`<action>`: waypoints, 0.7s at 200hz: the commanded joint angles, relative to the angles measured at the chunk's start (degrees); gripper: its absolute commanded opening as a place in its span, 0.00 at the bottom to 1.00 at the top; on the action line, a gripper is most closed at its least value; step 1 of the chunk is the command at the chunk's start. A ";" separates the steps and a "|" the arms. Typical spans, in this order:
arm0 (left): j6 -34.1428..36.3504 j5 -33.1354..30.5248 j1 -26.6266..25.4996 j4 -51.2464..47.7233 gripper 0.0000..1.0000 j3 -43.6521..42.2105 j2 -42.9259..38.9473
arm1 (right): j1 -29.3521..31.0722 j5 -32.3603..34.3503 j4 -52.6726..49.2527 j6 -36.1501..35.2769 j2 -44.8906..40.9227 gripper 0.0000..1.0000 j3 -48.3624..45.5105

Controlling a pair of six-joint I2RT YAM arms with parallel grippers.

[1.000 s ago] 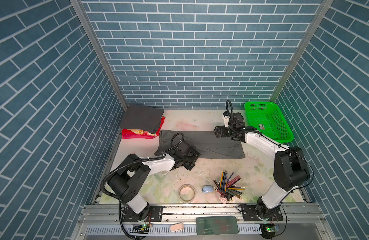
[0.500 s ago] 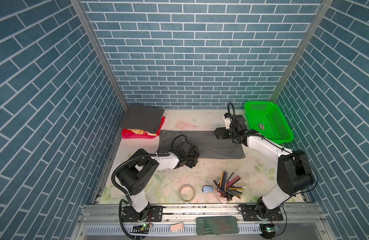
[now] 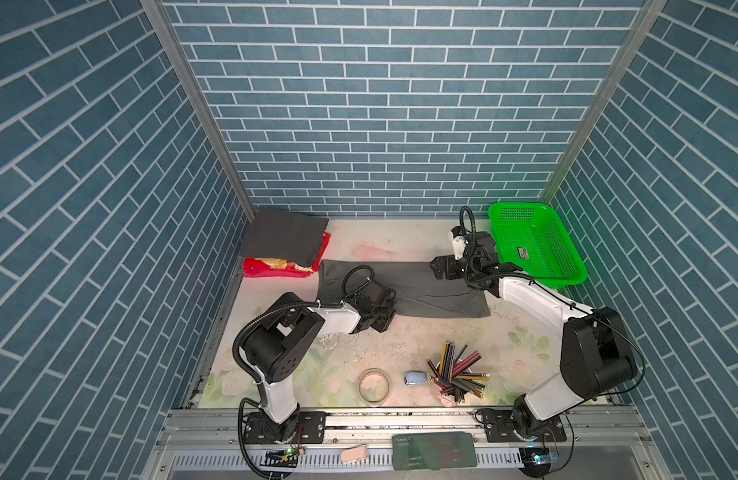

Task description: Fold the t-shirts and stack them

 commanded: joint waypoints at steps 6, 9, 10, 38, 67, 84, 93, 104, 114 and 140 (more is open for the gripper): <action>6.71 -3.42 0.50 -8.34 0.00 -4.49 -1.89 | -0.43 -1.73 0.11 -1.22 -1.39 0.98 -0.04; 7.28 -3.45 0.60 -8.76 0.00 -4.92 -2.29 | -0.38 -2.26 0.13 -1.54 -1.22 0.98 0.01; 7.50 -3.51 0.59 -8.83 0.00 -5.07 -2.44 | -0.42 -2.45 0.13 -1.67 -1.11 0.98 0.01; 12.57 -3.48 1.41 -12.06 0.00 -8.35 -5.30 | -0.33 -9.46 -1.15 -6.85 2.73 0.98 3.35; 15.72 -1.71 2.47 -11.21 0.00 -10.70 -6.01 | 2.65 -11.49 -3.85 -11.79 10.13 0.97 9.48; 17.04 -1.16 2.43 -11.06 0.00 -10.61 -5.93 | 4.60 -10.62 -7.13 -15.22 16.56 0.92 14.91; 17.54 -0.87 2.44 -11.10 0.00 -10.32 -5.84 | 5.40 -10.40 -9.59 -16.79 20.29 0.90 18.40; 18.33 -0.72 2.43 -11.43 0.00 -10.14 -5.86 | 6.24 -9.82 -11.52 -18.46 24.31 0.84 22.03; 18.98 -0.70 2.53 -11.61 0.00 -10.17 -6.09 | 7.02 -9.56 -12.64 -20.10 27.53 0.81 25.02; 20.37 -0.21 2.97 -11.22 0.00 -10.85 -6.62 | 7.80 -7.86 -15.33 -22.25 34.42 0.77 32.06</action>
